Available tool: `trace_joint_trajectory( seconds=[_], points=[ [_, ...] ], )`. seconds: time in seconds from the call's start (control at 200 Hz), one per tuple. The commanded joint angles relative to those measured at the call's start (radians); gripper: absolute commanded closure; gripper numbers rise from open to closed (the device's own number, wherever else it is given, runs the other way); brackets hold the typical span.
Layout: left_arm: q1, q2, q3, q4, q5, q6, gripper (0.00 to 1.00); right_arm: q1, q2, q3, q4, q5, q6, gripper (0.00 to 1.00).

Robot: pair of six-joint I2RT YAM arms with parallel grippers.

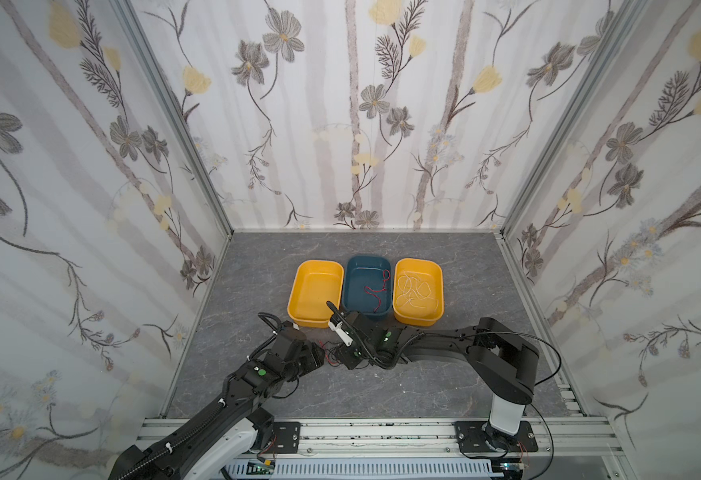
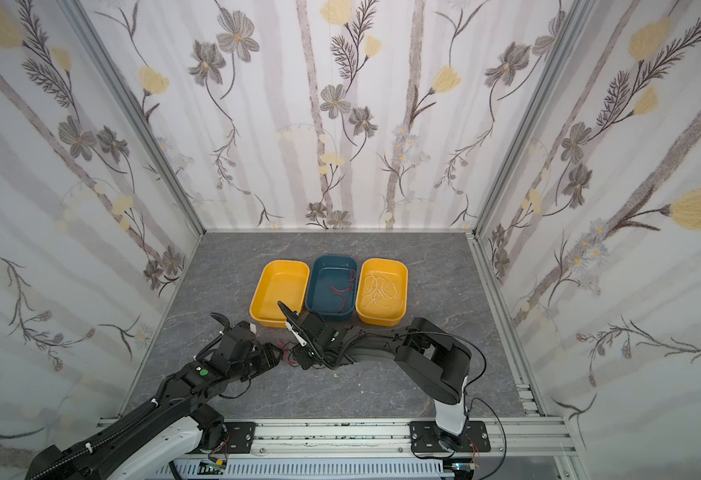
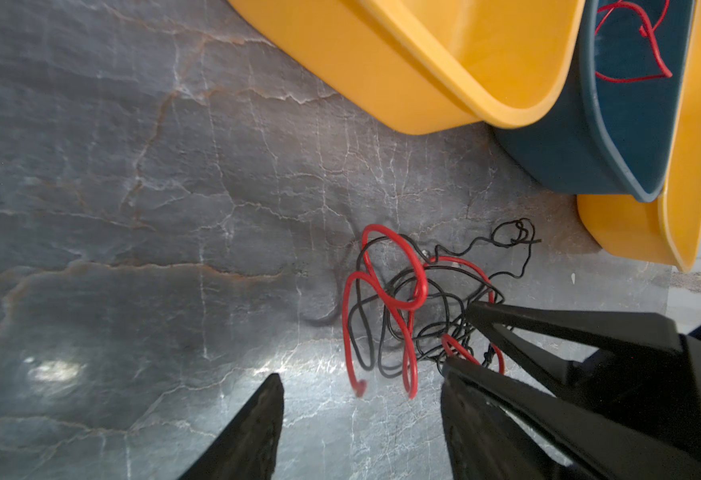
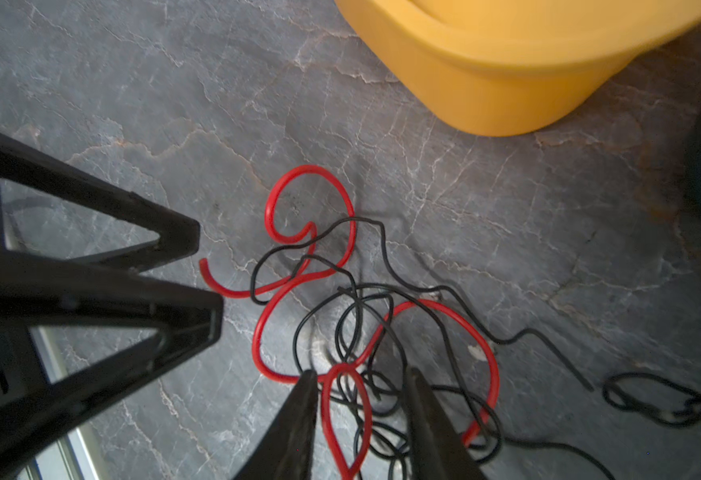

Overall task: Untangle the cables
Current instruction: 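Grasp another red cable from the bundle with the right gripper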

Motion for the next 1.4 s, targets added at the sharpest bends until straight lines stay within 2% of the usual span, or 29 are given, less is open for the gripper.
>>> trace_joint_trajectory(
  seconds=[0.0, 0.165, 0.325, 0.555, 0.665, 0.775, 0.874, 1.084, 1.284, 1.394],
  points=[
    [0.002, 0.003, -0.002, 0.035, 0.003, -0.011, 0.38, -0.001, 0.001, 0.012, -0.005, 0.01, 0.002, 0.72],
    [0.003, -0.016, -0.006, 0.042, 0.006, -0.011, 0.38, -0.01, -0.044, -0.009, 0.001, 0.016, 0.014, 0.9],
    [0.003, -0.034, -0.02, 0.076, 0.022, -0.018, 0.38, -0.049, -0.127, -0.07, 0.053, -0.058, 0.051, 0.93],
    [0.001, -0.049, -0.049, 0.193, 0.098, -0.043, 0.37, -0.118, -0.22, -0.163, 0.179, -0.207, 0.15, 0.94],
    [-0.002, -0.069, -0.074, 0.263, 0.14, -0.065, 0.35, -0.149, -0.239, -0.211, 0.273, -0.262, 0.247, 0.95],
    [-0.017, -0.104, -0.103, 0.327, 0.167, -0.075, 0.29, -0.166, -0.237, -0.245, 0.374, -0.298, 0.34, 0.95],
    [-0.027, -0.121, -0.133, 0.363, 0.165, -0.074, 0.24, -0.168, -0.233, -0.267, 0.467, -0.331, 0.415, 0.96],
    [-0.067, -0.085, -0.177, 0.432, 0.147, -0.092, 0.24, -0.168, -0.216, -0.282, 0.55, -0.353, 0.485, 0.96],
    [-0.115, 0.034, -0.172, 0.513, 0.092, -0.083, 0.24, -0.169, -0.205, -0.297, 0.625, -0.403, 0.537, 0.96],
    [-0.127, 0.11, -0.157, 0.521, 0.058, -0.069, 0.27, -0.171, -0.201, -0.314, 0.67, -0.426, 0.567, 0.96]
  ],
)
